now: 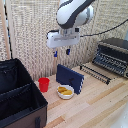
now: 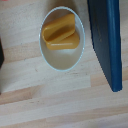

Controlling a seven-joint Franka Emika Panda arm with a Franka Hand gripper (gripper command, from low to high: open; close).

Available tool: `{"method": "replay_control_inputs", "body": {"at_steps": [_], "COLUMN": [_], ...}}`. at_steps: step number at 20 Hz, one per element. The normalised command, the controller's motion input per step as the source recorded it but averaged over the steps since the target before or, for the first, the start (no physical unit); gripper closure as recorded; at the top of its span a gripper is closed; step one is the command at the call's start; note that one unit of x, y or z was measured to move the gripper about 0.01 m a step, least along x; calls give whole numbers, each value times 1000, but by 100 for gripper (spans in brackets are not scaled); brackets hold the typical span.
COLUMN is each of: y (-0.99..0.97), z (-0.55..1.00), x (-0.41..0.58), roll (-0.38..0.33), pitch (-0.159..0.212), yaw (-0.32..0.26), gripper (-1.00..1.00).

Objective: Gently maneuver your gripper in the book's direction. Confidently hold the book by angling your gripper properly. Relocate the book to the caddy. Pinpoint the back pocket of the caddy and set the book down inside it.

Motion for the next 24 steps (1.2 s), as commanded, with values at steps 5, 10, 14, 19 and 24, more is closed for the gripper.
{"method": "replay_control_inputs", "body": {"at_steps": [5,10,14,19,24], "y": [-507,-479,-379,-308,-189], "z": [-242,-206,-204,-295,-380], "x": [70,39,21,23,58], "roll": [0,0,0,0,0], "pitch": [0,0,0,0,0], "yaw": [235,254,227,142,15], "gripper": [-100,-100,-100,-100,-100]}}
